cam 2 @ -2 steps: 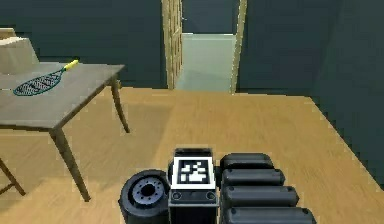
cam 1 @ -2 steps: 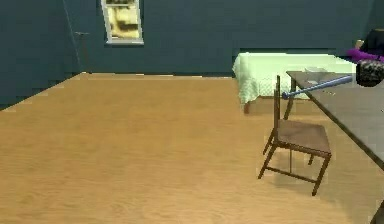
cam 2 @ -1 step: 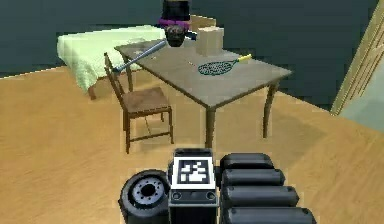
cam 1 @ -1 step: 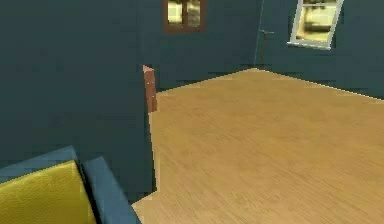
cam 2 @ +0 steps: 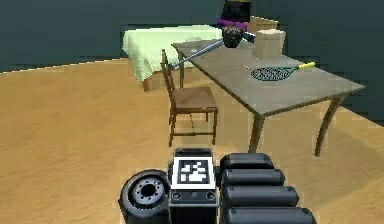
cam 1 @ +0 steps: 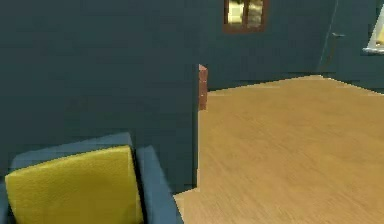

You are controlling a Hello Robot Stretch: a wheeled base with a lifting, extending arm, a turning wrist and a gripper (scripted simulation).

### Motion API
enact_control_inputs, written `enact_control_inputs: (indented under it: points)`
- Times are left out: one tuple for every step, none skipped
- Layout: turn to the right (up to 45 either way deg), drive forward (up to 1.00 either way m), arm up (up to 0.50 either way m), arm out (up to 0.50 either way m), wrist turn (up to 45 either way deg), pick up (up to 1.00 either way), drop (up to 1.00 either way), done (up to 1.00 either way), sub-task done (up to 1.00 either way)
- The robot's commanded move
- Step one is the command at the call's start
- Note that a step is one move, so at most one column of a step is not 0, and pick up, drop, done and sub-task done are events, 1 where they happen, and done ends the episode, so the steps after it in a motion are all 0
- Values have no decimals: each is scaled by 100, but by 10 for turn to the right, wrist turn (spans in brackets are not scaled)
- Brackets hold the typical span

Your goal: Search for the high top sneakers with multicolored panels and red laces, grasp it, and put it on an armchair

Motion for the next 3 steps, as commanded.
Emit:
enact_control_inputs:
  points:
    - [450,0,0,0,0,0,0,0,0]
    - [450,0,0,0,0,0,0,0,0]
    - [390,0,0,0,0,0,0,0,0]
